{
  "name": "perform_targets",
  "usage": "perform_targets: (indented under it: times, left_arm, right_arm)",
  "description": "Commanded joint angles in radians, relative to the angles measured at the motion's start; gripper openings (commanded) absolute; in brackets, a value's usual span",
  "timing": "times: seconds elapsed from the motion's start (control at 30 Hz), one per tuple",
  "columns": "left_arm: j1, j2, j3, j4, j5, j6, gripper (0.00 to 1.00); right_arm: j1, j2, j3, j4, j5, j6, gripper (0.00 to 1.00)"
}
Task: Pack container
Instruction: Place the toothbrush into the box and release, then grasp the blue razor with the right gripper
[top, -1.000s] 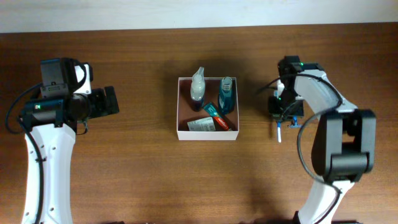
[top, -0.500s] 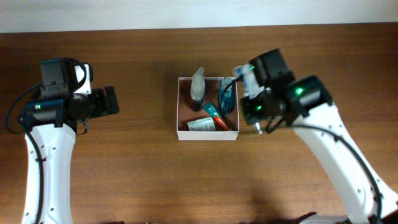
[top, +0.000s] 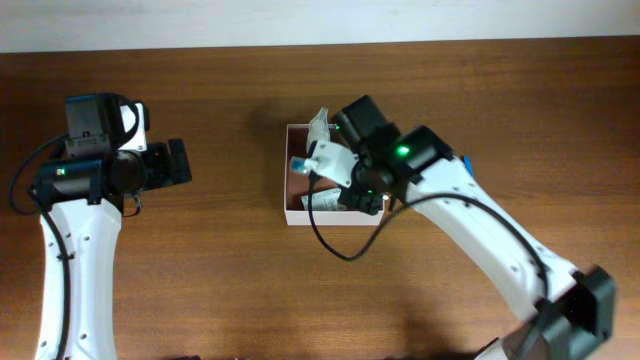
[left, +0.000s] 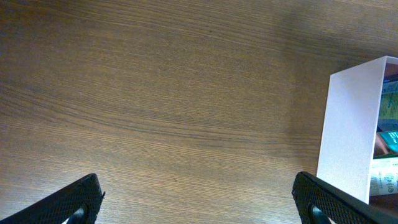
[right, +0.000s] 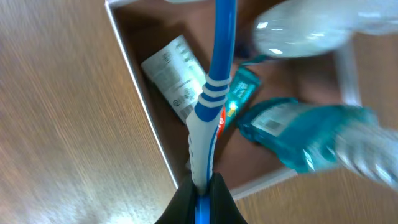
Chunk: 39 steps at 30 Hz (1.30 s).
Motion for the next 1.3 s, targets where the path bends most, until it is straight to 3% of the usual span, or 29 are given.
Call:
perform_targets:
  times: [0.0, 0.1, 0.13, 0.17, 0.2, 0.3, 0.33, 0.6, 0.63, 0.67, 0.8, 0.97, 1.1, 1.27]
  left_arm:
    - [0.003, -0.013, 0.010, 0.002, 0.010, -0.006, 1.00]
    - [0.003, -0.013, 0.010, 0.002, 0.010, -0.006, 1.00]
    - [0.003, -0.013, 0.010, 0.002, 0.010, -0.006, 1.00]
    - [0.003, -0.013, 0.010, 0.002, 0.010, -0.006, 1.00]
    - [0.003, -0.013, 0.010, 0.002, 0.010, -0.006, 1.00]
    - [0.003, -0.013, 0.010, 0.002, 0.010, -0.006, 1.00]
    - [0.003, -0.013, 0.010, 0.002, 0.010, -0.006, 1.00]
    - [0.003, -0.013, 0.010, 0.002, 0.010, -0.006, 1.00]
    - [0.003, -0.013, 0.010, 0.002, 0.010, -0.006, 1.00]
    - [0.003, -0.013, 0.010, 0.002, 0.010, -0.006, 1.00]
    - [0.003, -0.013, 0.010, 0.002, 0.010, -0.006, 1.00]
    - [0.003, -0.013, 0.010, 0.002, 0.010, -0.006, 1.00]
    - [0.003, -0.013, 0.010, 0.002, 0.010, -0.006, 1.00]
    - [0.003, -0.013, 0.010, 0.002, 0.010, -0.006, 1.00]
  right_arm:
    - [0.004, 0.081, 0.015, 0.026, -0.019, -0.160, 0.04]
    - [0.004, 0.149, 0.015, 0.049, 0.034, -0.161, 0.04]
    - [0.004, 0.152, 0.015, 0.050, 0.036, -0.161, 0.08]
    - [0.005, 0.153, 0.015, 0.052, 0.035, -0.160, 0.36]
    - [0.006, 0.150, 0.016, 0.051, 0.035, -0.157, 0.46]
    - [0.007, 0.133, 0.027, 0.042, 0.055, -0.066, 0.52]
    - [0.007, 0.123, 0.046, 0.015, 0.055, 0.003, 0.59]
    - [-0.084, 0.016, 0.183, -0.120, 0.053, 0.511, 0.59]
    - [-0.121, -0.008, 0.185, -0.123, 0.053, 0.586, 0.69]
    - [-0.194, -0.040, 0.185, -0.133, 0.054, 0.704, 0.99]
    - [-0.412, -0.064, 0.185, -0.168, 0.053, 0.850, 0.99]
    - [-0.654, -0.001, 0.140, -0.159, 0.051, 0.865, 0.99]
    - [-0.715, 0.085, 0.115, -0.134, 0.051, 0.864, 0.98]
    - [-0.716, 0.237, 0.113, -0.103, 0.016, 0.785, 0.84]
